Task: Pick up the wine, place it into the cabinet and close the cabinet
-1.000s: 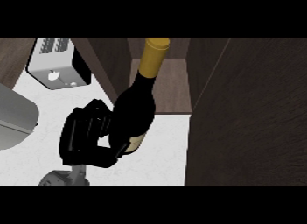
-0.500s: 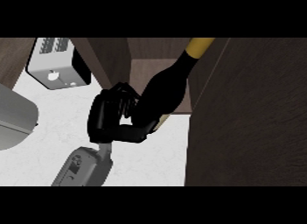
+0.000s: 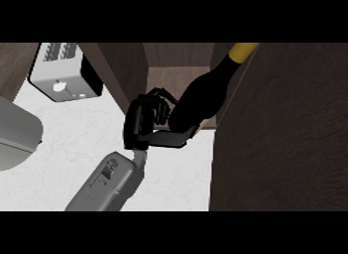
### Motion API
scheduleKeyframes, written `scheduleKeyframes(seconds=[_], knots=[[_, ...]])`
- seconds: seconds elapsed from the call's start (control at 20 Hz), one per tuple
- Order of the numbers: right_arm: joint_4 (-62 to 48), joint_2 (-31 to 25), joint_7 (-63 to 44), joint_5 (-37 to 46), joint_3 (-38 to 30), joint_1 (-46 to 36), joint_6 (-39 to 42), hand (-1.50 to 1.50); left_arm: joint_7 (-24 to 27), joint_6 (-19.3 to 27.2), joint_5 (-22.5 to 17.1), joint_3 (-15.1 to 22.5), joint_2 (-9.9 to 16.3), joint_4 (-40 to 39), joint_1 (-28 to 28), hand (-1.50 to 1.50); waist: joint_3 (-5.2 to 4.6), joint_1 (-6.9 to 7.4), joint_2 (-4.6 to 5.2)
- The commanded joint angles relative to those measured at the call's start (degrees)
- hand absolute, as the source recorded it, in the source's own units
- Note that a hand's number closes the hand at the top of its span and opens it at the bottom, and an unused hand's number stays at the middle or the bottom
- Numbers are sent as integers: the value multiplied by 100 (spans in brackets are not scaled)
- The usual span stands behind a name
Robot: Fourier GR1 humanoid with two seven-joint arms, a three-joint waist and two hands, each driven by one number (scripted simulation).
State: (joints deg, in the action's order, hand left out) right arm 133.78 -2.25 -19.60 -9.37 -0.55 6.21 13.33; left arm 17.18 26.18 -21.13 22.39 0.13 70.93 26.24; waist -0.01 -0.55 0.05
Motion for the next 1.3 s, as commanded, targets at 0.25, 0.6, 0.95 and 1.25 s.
scheduleKeyframes(seconds=[0.25, 0.6, 0.95, 1.25], knots=[[-47, -83, 14, -171, -196, 54, 109, -150, 692, 95, -571, 164, -12, -1103, 289, 150, 0, -5, 1], [-154, -290, -293, -549, -543, -403, 64, -150, 1221, -567, -818, -256, -13, -2142, 376, 150, 0, 12, 5], [54, 75, -65, -5, 14, -48, -38, -150, 1905, -902, -1707, -116, -13, -2783, 521, 150, -2, -7, 6], [-222, -56, 165, -325, -308, -77, 127, -150, 2287, -874, -2699, 263, -13, -3536, 1248, 150, -2, -78, 20]])
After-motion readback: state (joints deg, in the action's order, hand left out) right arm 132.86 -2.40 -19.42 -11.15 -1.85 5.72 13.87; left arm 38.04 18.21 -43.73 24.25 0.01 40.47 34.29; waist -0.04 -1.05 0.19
